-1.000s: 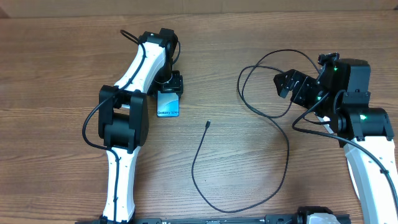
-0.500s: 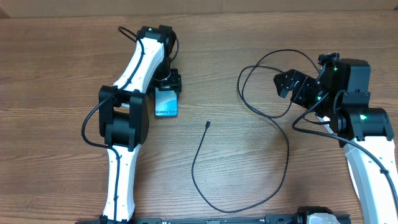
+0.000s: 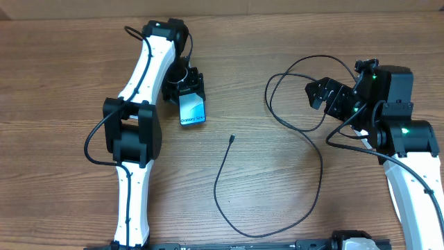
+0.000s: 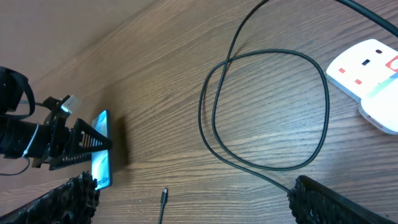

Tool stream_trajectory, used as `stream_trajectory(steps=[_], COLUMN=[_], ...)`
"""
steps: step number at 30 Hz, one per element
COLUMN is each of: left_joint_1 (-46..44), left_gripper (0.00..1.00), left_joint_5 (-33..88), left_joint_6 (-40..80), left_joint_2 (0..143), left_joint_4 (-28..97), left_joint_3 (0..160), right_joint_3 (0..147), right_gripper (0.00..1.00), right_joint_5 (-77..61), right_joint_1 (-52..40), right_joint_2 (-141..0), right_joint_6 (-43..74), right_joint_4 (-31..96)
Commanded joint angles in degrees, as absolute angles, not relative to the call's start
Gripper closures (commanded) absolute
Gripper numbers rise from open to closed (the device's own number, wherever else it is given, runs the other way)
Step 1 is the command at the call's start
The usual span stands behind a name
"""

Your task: Plug charger to phone and switch on socket

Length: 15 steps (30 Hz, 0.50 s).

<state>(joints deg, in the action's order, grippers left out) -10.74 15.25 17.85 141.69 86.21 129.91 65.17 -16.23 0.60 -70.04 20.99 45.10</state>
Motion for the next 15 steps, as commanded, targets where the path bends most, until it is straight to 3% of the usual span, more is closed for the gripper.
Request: stream_trajectory(steps=[1, 15], left_joint_1=[-8.9, -3.1], left_gripper=[0.27, 0.26], left_joint_5=[25.3, 57.6], left_joint_6=[18.1, 12.6], left_joint_2=[141.8, 141.8], left_joint_4=[87.1, 90.8], left_joint_3=[131.7, 131.7], right_joint_3=[65.8, 65.8], right_gripper=[0.0, 0.0], right_joint_5=[-15.9, -15.9], right_joint_1=[0.4, 0.4], right_joint_2=[-70.2, -70.2], right_joint_6=[21.2, 21.2], right_joint_4=[44.9, 44.9])
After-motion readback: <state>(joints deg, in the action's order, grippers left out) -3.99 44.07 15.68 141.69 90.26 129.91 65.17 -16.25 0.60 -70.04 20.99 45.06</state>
